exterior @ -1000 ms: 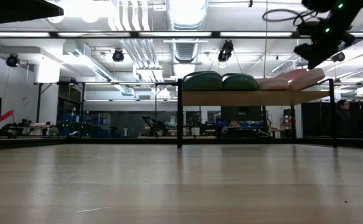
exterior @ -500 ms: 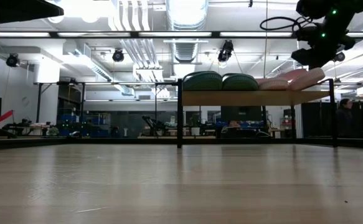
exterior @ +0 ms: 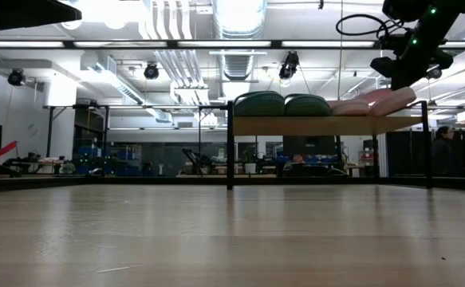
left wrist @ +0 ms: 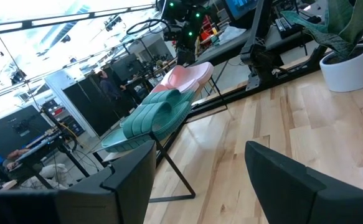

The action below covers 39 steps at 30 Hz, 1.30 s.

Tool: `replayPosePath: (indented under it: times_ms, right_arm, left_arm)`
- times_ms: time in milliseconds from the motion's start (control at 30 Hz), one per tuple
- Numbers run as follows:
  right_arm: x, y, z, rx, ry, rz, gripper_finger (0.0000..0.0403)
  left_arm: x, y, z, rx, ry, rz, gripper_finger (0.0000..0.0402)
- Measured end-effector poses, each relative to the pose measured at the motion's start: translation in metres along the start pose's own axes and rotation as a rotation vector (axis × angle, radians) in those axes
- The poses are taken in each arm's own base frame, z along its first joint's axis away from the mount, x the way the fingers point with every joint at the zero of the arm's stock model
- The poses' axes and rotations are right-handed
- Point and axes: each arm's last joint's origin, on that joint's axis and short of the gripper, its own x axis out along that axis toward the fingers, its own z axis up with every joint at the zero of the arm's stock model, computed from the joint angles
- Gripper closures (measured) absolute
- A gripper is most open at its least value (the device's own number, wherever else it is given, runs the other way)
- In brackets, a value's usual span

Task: Pick and place slides into the shelf
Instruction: Adjust the right pink slipper

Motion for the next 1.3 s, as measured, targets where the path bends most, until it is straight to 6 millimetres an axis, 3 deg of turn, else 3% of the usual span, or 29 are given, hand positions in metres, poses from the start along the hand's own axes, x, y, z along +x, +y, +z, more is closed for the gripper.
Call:
replayPosePath:
  times_ms: [500,667,800,1033,1167,1300]
  right_arm:
    - [-0.018,-0.003,-0.005,-0.145,-0.065,0.196,0.0394]
    - [-0.039,-0.014,0.006,-0.137,-0.164,0.15,0.0394]
    - [-0.062,-0.02,0.014,-0.117,-0.266,0.259,0.0392]
    - [-0.098,-0.025,0.009,-0.08,-0.34,0.54,0.0349]
    - [-0.108,-0.026,0.001,-0.11,-0.365,0.607,0.0316]
    - [-0.118,-0.023,-0.002,-0.161,-0.419,0.801,0.0282]
  left_arm:
    - [0.0,0.0,0.0,0.002,0.0,0.0,0.0171]
    - [0.0,0.0,0.0,0.001,0.0,0.0,0.0171]
    - [0.0,0.0,0.0,0.001,0.0,0.0,0.0171]
    - [0.0,0.0,0.0,0.0,0.0,0.0,0.0171]
    - [0.0,0.0,0.0,0.0,0.0,0.0,0.0171]
    - [0.0,0.0,0.0,0.0,0.0,0.0,0.0171]
